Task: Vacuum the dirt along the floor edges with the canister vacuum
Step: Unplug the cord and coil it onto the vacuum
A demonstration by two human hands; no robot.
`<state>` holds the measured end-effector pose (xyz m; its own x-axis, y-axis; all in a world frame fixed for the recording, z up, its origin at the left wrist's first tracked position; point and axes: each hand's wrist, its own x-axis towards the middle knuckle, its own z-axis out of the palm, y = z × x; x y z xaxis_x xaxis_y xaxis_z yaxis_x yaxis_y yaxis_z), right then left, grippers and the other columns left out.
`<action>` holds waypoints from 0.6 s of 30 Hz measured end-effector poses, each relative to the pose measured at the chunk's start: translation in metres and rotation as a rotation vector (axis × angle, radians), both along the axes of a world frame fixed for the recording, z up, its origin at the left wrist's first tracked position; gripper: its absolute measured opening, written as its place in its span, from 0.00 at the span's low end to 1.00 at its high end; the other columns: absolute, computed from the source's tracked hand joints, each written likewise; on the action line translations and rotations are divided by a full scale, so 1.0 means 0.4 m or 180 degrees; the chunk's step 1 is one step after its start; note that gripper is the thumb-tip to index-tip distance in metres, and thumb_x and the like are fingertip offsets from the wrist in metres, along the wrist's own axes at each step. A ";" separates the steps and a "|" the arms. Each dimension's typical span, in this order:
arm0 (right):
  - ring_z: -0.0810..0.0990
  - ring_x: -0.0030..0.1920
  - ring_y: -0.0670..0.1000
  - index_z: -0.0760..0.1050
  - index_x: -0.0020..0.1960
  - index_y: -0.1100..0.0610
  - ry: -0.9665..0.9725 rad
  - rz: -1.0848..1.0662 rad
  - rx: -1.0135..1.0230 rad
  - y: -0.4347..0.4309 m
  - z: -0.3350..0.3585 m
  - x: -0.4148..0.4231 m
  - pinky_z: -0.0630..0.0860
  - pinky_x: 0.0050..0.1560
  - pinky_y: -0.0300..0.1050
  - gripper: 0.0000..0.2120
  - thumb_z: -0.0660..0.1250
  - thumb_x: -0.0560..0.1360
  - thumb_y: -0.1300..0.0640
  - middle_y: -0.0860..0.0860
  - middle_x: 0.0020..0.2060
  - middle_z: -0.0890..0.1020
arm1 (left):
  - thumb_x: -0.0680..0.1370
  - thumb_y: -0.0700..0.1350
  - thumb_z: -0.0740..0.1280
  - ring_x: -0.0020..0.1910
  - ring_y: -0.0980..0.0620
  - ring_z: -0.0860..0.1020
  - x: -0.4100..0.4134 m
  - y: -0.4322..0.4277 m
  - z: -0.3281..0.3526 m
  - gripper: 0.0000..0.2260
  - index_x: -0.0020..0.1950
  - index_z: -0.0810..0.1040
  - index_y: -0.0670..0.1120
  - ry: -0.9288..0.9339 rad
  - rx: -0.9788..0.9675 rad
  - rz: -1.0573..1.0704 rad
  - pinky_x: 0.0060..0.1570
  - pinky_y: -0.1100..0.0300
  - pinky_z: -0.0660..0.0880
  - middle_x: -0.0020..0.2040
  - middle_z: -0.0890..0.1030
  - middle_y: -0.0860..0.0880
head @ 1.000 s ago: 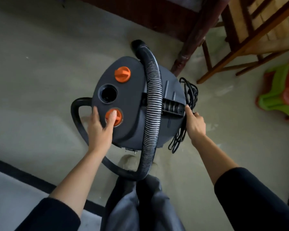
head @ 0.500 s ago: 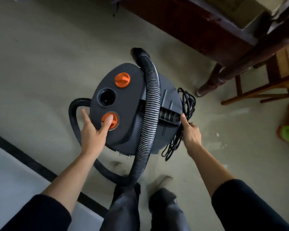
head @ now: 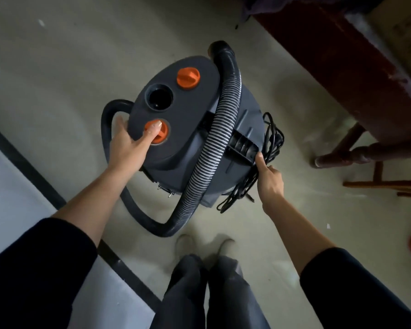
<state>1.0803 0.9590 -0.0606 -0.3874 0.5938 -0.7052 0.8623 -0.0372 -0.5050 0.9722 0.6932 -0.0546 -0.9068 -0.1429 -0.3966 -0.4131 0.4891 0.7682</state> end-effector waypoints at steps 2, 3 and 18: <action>0.68 0.33 0.50 0.67 0.39 0.55 0.0044 0.0133 -0.0010 -0.038 0.000 -0.050 0.64 0.34 0.46 0.25 0.58 0.75 0.32 0.50 0.34 0.71 | 0.66 0.74 0.68 0.68 0.54 0.73 -0.047 -0.045 -0.008 0.47 0.76 0.63 0.47 0.0066 -0.0010 0.0137 0.68 0.55 0.70 0.70 0.75 0.53; 0.69 0.33 0.50 0.68 0.40 0.55 0.0089 0.0190 -0.0025 -0.055 -0.003 -0.077 0.65 0.34 0.46 0.25 0.58 0.75 0.32 0.49 0.34 0.72 | 0.66 0.74 0.67 0.67 0.53 0.74 -0.072 -0.063 -0.011 0.46 0.75 0.65 0.47 0.0075 -0.0006 0.0218 0.67 0.52 0.71 0.68 0.76 0.52; 0.70 0.32 0.50 0.69 0.37 0.54 0.0079 0.0930 -0.0482 -0.379 -0.009 -0.551 0.66 0.32 0.45 0.23 0.56 0.78 0.35 0.50 0.32 0.72 | 0.76 0.63 0.66 0.64 0.49 0.74 -0.526 -0.312 -0.008 0.33 0.72 0.68 0.41 0.0038 -0.0054 0.1474 0.55 0.62 0.70 0.67 0.74 0.46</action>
<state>0.8597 0.8074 -0.0644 -0.5442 0.3440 -0.7652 0.8350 0.1337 -0.5337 0.7618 0.5684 -0.0577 -0.7505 -0.5403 -0.3805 -0.5821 0.2677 0.7678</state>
